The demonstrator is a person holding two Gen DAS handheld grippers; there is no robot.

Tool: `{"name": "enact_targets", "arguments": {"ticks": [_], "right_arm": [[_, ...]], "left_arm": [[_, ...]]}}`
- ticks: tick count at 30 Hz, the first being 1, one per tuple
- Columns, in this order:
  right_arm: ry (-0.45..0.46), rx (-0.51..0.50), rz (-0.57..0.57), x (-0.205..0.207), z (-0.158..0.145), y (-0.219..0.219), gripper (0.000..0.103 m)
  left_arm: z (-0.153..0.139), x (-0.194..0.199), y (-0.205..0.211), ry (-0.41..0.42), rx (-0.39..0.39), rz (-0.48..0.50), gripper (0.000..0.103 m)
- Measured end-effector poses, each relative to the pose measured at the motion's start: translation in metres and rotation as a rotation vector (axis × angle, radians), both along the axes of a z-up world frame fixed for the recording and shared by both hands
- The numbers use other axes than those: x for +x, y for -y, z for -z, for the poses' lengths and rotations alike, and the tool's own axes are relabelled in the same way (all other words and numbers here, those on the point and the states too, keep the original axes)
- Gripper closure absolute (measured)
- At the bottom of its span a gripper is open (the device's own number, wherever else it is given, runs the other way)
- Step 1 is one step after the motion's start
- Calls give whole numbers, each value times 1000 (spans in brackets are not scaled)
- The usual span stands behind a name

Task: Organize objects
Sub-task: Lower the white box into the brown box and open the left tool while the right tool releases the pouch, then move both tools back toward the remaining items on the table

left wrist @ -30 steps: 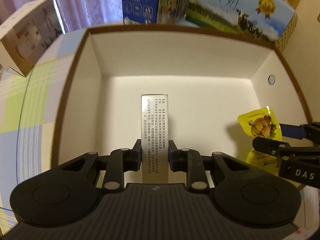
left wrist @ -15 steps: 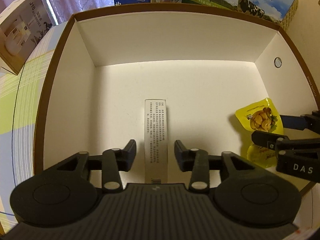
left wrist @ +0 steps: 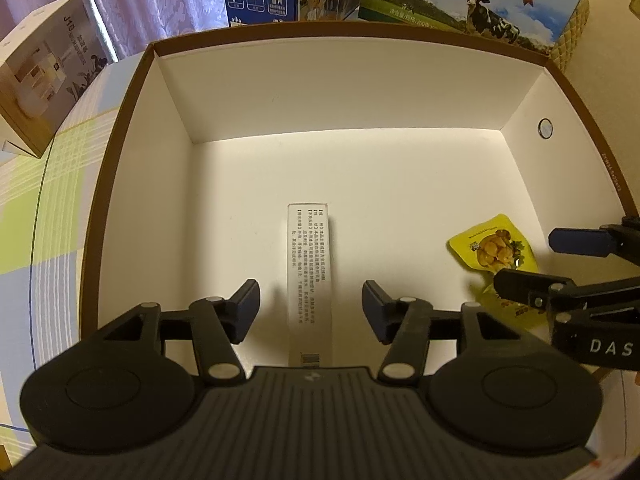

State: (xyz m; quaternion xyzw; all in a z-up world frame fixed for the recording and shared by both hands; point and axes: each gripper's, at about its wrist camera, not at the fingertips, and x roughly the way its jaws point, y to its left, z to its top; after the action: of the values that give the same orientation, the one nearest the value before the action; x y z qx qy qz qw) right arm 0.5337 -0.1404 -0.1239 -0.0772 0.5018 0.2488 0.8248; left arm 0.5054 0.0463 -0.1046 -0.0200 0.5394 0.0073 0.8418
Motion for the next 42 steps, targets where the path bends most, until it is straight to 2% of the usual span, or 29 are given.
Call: {"name": "enact_targets", "arguments": {"ticks": [11, 19, 22, 28, 34, 42], "right_arm": [[25, 25, 4, -12, -13, 6, 35], [75, 126, 67, -32, -43, 31, 35], [90, 166, 92, -45, -53, 41, 35], [111, 232, 132, -70, -69, 58, 35], [120, 271, 147, -100, -76, 76, 35], [76, 245, 135, -142, -64, 90, 35]], "left_arm": [[-23, -15, -4, 51, -35, -10, 51], [-51, -48, -11, 147, -69, -26, 50], [-61, -64, -15, 173, -84, -44, 46], [-78, -97, -26, 218, -109, -89, 45], [-83, -139, -40, 219, -106, -139, 45], [-72, -191, -57, 170, -83, -196, 44]]}}
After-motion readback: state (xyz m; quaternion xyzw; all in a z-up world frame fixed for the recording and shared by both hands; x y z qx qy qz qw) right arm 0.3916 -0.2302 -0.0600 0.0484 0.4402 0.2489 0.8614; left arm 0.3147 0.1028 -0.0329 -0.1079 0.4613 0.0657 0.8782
